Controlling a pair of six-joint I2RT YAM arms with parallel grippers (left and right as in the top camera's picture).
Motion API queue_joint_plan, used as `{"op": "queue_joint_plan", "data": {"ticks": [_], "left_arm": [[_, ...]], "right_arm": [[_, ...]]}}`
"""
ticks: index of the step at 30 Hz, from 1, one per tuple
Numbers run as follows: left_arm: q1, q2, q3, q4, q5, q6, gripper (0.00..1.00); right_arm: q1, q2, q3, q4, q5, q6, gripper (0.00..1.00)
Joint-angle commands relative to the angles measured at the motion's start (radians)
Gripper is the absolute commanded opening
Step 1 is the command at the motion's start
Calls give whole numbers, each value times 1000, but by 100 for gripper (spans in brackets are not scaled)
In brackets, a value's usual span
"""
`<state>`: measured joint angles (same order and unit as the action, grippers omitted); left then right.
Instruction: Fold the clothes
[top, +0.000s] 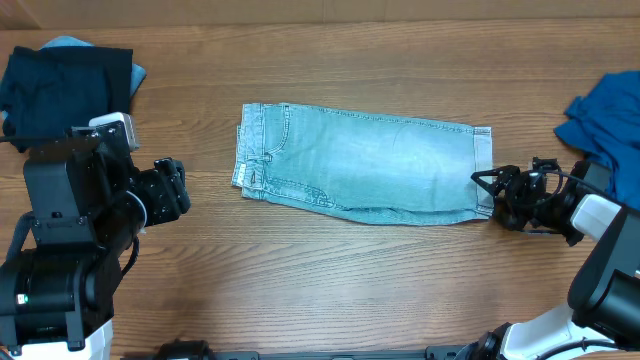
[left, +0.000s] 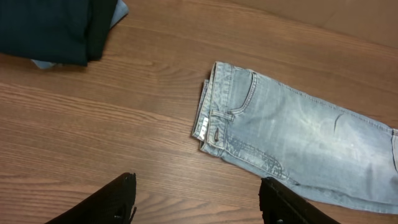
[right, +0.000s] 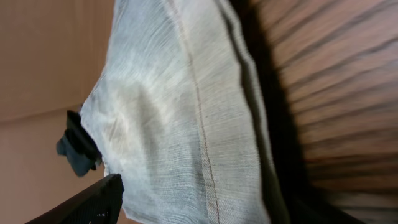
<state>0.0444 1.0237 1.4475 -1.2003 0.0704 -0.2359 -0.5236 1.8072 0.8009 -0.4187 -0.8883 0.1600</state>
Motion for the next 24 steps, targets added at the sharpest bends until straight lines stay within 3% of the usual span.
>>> {"op": "queue_joint_plan", "data": {"ticks": [1, 4, 14, 19, 24], "left_arm": [[-6, 3, 8, 4, 9, 4, 67], [-6, 3, 8, 4, 14, 4, 67], [-6, 3, 8, 26, 35, 4, 67], [-6, 3, 8, 22, 34, 5, 67], [-6, 3, 8, 24, 35, 4, 67]], "right_arm": [[27, 58, -68, -16, 108, -60, 80], [32, 58, -69, -58, 113, -45, 72], [32, 58, -76, -158, 240, 19, 76], [29, 58, -75, -227, 457, 131, 76], [29, 58, -75, -343, 548, 128, 79]]}}
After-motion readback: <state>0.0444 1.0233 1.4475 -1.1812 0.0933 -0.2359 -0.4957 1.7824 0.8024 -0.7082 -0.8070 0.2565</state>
